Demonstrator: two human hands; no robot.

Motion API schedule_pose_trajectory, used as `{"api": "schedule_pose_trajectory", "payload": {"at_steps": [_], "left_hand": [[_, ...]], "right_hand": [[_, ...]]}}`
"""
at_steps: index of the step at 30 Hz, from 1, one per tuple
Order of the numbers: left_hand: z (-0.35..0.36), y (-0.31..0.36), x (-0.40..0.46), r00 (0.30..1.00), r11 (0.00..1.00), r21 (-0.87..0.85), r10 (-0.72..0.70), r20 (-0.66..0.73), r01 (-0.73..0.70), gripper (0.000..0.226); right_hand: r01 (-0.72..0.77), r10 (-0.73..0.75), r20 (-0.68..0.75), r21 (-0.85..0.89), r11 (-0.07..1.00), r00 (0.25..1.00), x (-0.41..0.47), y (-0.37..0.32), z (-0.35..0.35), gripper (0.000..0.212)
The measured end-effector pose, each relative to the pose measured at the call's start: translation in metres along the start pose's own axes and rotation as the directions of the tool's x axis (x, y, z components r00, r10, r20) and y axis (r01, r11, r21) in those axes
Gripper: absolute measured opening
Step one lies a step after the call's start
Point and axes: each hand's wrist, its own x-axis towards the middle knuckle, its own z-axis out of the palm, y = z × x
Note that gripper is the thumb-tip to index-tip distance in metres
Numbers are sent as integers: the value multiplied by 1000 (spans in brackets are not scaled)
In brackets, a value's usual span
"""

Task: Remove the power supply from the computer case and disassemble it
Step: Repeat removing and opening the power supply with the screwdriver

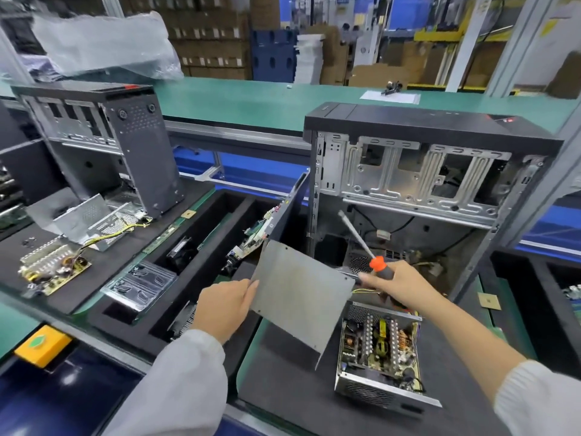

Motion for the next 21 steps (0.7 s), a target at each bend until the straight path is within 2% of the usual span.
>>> {"api": "schedule_pose_trajectory", "payload": {"at_steps": [2, 5, 8, 10, 14, 18, 21], "left_hand": [[8, -3, -5, 996, 999, -8, -31, 81, 31, 54], [22, -5, -10, 965, 988, 104, -134, 228, 112, 63], [33, -1, -7, 911, 965, 214, -222, 349, 153, 48], [36, 1, -5, 887, 955, 265, -232, 400, 131, 41], [45, 12, -4, 811, 958, 264, -243, 533, 114, 30], [54, 22, 2, 729, 941, 185, -336, 597, 282, 33], [63, 34, 16, 675, 918, 146, -372, 637, 367, 31]], "right_hand": [[30, -40, -22, -322, 946, 999, 4, 18, 4, 27], [29, 8, 64, -560, 828, 998, 5, 36, 15, 26], [43, 4, 77, -602, 798, 997, 8, 42, 17, 30], [60, 10, 110, -610, 790, 994, 10, 44, 14, 34], [110, 7, 171, -664, 739, 985, 13, 51, 7, 35], [164, -20, 199, -744, 648, 980, 11, 63, -12, 29], [199, 8, 263, -748, 633, 965, 6, 76, -29, 30]]}}
